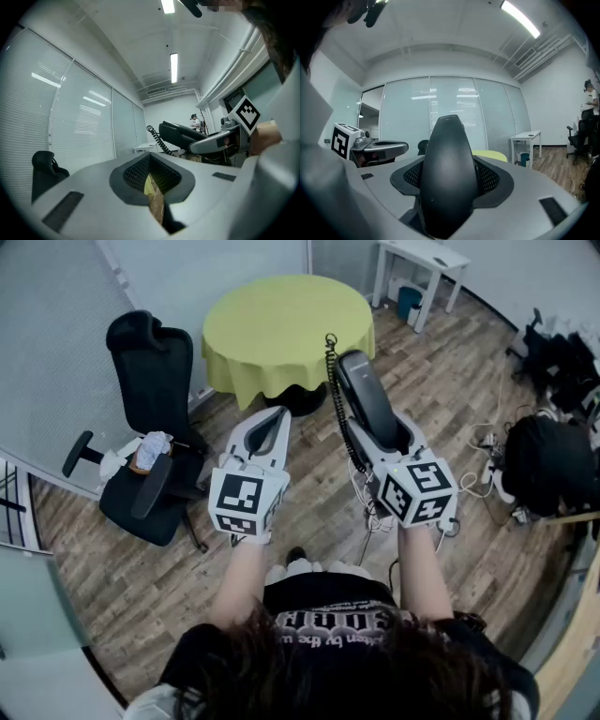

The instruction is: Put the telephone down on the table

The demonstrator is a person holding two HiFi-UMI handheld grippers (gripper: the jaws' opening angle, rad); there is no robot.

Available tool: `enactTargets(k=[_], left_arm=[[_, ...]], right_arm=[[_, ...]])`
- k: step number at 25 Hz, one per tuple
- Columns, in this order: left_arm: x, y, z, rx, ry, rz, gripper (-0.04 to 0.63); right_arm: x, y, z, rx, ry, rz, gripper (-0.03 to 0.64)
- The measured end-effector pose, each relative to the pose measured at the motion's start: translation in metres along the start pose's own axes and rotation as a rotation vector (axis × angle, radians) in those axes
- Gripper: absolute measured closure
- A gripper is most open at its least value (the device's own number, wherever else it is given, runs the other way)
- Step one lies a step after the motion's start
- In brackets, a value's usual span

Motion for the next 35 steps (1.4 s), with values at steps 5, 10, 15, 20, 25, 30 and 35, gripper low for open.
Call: enactTargets(k=[5, 10, 15, 20, 25, 30, 35], left_arm=[[-0.001, -0.002, 0.004, 0.008, -0.006, 0.004, 0.601], [-0.005, -0.003, 0.002, 0.002, -0.004, -0.005, 0.601], [-0.011, -0.002, 0.000, 0.007, -0.008, -0.012, 0.601], [-0.012, -0.002, -0.002, 0.012, -0.004, -0.008, 0.600], [-0.017, -0.001, -0.007, 0.018, 0.004, -0.001, 0.600], [-0.020, -0.001, -0.009, 0.020, 0.007, 0.011, 0.601], [-0.019, -0.002, -0.010, 0.001, 0.026, 0.018, 0.600]], right_arm=[[-0.001, 0.000, 0.001, 0.001, 0.007, -0.003, 0.331], [-0.003, 0.003, 0.001, 0.006, 0.012, -0.004, 0.330], [-0.004, 0.008, 0.003, -0.022, -0.022, 0.011, 0.330], [-0.006, 0.009, 0.004, -0.031, -0.041, 0.020, 0.331], [-0.010, 0.013, -0.001, -0.021, -0.045, 0.022, 0.331], [-0.014, 0.015, -0.004, -0.015, -0.049, 0.025, 0.330], [-0.017, 0.010, -0.009, 0.009, -0.040, 0.024, 0.330]])
Point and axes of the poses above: the fingertips, and each gripper's own axes: y backward along the fingers, x to its left, z out of its top, the point moved 6 cm from there along y, backward along the fingers, and after that the axes turned 11 degrees about z, right-handed, at the moved point
